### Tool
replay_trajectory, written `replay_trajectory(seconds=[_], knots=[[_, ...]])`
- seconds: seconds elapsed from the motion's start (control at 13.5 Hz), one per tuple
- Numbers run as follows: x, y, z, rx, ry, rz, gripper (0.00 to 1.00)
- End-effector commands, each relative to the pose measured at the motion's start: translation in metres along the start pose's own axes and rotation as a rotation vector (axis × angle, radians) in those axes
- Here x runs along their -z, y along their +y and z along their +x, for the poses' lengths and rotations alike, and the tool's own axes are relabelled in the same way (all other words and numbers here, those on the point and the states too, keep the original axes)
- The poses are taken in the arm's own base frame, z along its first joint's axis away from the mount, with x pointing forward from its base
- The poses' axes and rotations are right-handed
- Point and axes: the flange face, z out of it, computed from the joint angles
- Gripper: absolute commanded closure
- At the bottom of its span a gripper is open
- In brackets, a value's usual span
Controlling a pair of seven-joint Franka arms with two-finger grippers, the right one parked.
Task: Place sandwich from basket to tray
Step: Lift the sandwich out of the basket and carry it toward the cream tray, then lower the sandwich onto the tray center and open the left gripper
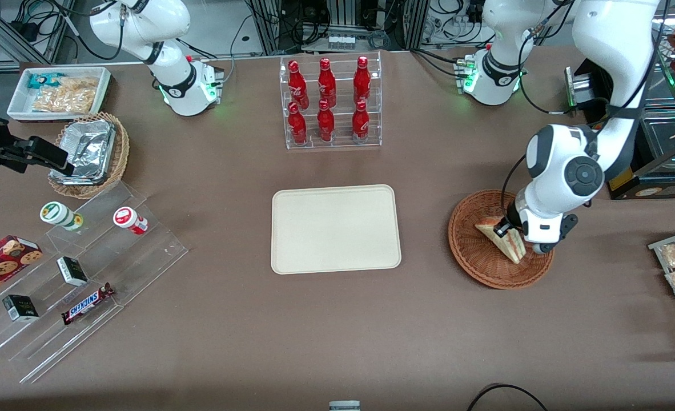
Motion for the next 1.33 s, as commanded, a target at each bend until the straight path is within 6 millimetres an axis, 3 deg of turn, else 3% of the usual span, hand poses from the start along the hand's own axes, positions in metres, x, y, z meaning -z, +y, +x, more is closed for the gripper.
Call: replay_trajectory(seconds=[0.0,0.07,0.15,0.3,0.59,0.81,1.04,1.26], knots=[[0.079,0.046,-0.028,-0.086,0.002,0.030,0.90],[0.104,0.069,-0.051,-0.133,-0.011,0.051,0.90],[0.117,0.094,-0.081,-0.186,-0.030,0.076,0.90],[0.127,0.132,-0.135,-0.279,-0.036,0.068,0.91],[0.072,0.193,-0.225,-0.517,-0.042,0.065,0.88],[0.012,0.237,-0.297,-0.600,-0.017,-0.026,0.88],[-0.034,0.263,-0.329,-0.605,-0.021,-0.076,0.88],[-0.047,0.280,-0.326,-0.607,-0.009,-0.085,0.88]])
